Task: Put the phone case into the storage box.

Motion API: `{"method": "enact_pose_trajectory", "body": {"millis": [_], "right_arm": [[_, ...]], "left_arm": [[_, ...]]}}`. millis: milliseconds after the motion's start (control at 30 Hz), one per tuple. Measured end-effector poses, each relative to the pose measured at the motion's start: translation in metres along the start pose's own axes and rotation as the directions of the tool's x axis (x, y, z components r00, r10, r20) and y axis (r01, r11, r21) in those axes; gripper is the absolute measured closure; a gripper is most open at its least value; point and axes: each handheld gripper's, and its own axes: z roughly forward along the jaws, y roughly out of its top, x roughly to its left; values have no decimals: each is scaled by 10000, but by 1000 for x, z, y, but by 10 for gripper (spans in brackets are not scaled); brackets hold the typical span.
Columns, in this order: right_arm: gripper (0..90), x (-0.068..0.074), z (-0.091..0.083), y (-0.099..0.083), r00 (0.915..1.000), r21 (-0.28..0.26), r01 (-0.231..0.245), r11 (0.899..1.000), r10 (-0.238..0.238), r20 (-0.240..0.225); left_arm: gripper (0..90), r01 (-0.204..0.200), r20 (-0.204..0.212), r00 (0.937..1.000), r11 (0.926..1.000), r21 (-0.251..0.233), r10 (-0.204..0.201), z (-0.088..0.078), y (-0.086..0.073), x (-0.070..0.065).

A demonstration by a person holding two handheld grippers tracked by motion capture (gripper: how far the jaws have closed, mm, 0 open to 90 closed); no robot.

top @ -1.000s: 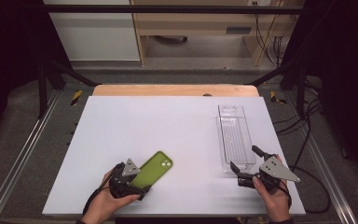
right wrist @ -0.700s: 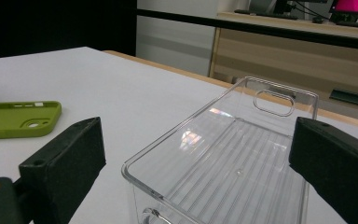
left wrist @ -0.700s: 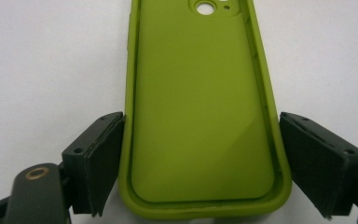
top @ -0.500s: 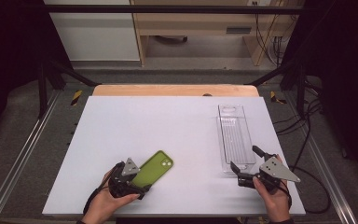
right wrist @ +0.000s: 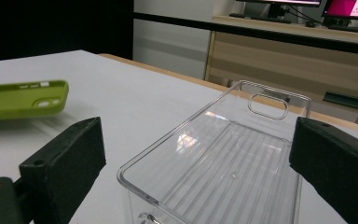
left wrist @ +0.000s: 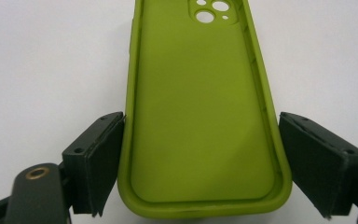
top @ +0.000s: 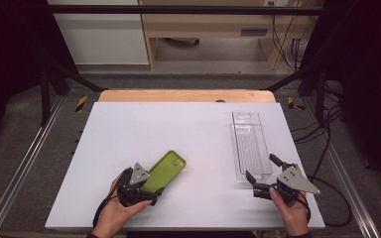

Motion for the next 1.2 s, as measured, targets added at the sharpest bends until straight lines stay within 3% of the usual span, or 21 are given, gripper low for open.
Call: {"method": "enact_pose_trajectory", "body": {"millis": [200,233,400,533,667,867,1000,1200], "right_arm": [[38,0,-2,3,9999,-118,-83,9999,84,112],[38,0,-2,3,9999,-118,-83,9999,84,112],[37,3,-2,6,9999,-77,-12,10000,14,150],[35,7,-1,12,9995,-58,-140,9999,141,286],[35,20,8,29,9977,306,-494,9983,479,475],[33,37,20,43,9989,555,-380,9977,363,306],[28,57,35,55,9992,856,-384,9956,394,-98],[35,70,52,66,9983,1336,-573,9894,564,109]], "left_arm": [[164,254,-762,9965,9937,-1089,-338,2,20,-4],[164,254,-762,9965,9937,-1089,-338,2,20,-4],[164,51,-1154,9930,9847,-1744,-256,10,36,-11],[163,134,-1393,9892,9736,-2278,-462,17,42,-15],[163,169,-1392,9889,9707,-2398,-516,24,44,-15],[163,188,-1582,9851,9576,-2876,-669,23,42,-13],[163,241,-1747,9812,9499,-3117,-822,20,41,-11],[163,149,-2038,9750,9413,-3371,-884,16,38,-10]]}}
